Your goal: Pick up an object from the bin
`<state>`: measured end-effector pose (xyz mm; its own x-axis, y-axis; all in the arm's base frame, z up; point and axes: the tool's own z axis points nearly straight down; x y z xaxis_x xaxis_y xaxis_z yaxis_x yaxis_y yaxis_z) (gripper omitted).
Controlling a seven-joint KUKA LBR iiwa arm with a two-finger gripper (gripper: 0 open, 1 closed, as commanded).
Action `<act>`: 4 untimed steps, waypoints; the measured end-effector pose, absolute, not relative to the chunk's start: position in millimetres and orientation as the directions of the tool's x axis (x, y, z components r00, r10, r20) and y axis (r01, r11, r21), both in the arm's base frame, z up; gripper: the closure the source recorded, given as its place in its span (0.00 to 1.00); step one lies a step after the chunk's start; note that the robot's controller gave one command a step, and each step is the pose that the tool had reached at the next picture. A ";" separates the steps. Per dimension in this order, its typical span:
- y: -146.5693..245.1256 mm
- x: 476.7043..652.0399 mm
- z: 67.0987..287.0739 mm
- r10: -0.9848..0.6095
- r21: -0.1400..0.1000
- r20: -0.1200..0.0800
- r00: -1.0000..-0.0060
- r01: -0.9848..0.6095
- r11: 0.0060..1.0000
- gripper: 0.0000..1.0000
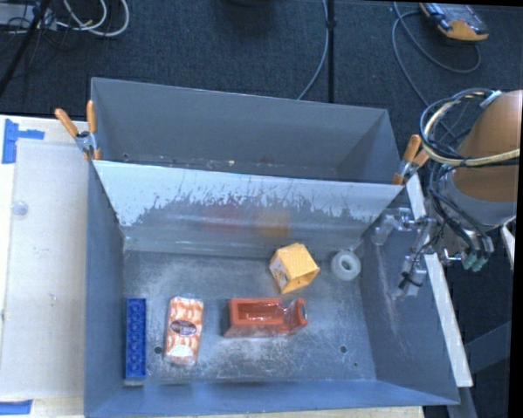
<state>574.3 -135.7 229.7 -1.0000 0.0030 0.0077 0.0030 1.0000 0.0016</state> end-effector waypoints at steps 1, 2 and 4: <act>-135.0 575.4 234.6 0.000 0.000 0.000 -1.000 0.000 1.000 0.00; -134.5 575.8 233.8 -0.001 0.000 0.000 -1.000 -0.001 1.000 0.00; -87.6 604.0 178.2 -0.101 -0.001 -0.001 -0.995 -0.101 0.995 0.00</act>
Offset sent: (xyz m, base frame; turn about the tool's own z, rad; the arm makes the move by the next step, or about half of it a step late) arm 0.0228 0.0559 -0.1353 -0.0752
